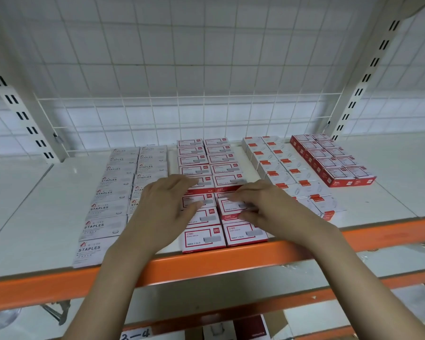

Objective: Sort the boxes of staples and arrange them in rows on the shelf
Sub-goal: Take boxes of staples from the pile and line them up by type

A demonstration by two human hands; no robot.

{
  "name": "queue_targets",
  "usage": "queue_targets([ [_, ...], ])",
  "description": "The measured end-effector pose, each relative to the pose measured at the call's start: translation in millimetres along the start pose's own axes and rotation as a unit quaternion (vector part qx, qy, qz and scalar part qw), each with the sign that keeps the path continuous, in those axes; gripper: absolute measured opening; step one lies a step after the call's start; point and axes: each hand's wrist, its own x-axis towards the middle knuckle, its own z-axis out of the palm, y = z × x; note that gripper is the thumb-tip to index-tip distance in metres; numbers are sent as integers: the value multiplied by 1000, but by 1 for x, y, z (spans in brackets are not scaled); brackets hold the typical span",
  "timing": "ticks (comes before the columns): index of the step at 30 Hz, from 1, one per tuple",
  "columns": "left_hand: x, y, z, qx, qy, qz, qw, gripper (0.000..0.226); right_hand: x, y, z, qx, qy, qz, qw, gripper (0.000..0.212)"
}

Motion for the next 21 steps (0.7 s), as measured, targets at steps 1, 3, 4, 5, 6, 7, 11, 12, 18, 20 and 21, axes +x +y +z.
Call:
queue_targets([
  [1, 0, -1, -1, -1, -2, -3, 1000, 62, 1, -1, 2, 0, 6, -6, 1000, 42],
  [3, 0, -2, -2, -3, 1, -2, 1000, 59, 6, -6, 5, -3, 11, -25, 1000, 40],
  [4, 0, -3, -3, -2, 3, 1, 1000, 60, 10, -10, 6, -5, 12, -32, 999, 40],
  [5, -1, -5, -4, -1, 2, 0, 1000, 60, 13, -13, 8, -6, 13, -37, 999, 39],
  [6, -1, -6, -5, 0, 2, -2, 1000, 59, 18, -16, 9, -6, 15, -41, 999, 38],
  [7, -2, -8, -7, 0, 2, -5, 1000, 59, 22, -20, 11, -4, 18, -43, 999, 38],
  [11, -9, -13, -12, 5, 2, -17, 1000, 56, 36, -29, 18, -6, 24, -51, 998, 35],
  [12, -11, -15, -13, 8, 1, -20, 1000, 55, 39, -30, 19, -11, 26, -54, 998, 34],
  [18, -14, -22, -13, 16, -2, -36, 999, 55, 47, -32, 22, -21, 44, -69, 996, 28],
  [20, -13, -22, -13, 14, 0, -36, 999, 55, 50, -31, 23, -24, 48, -74, 996, 25],
  [21, -12, -23, -12, 14, 1, -36, 999, 54, 51, -31, 24, -25, 47, -75, 996, 24],
])
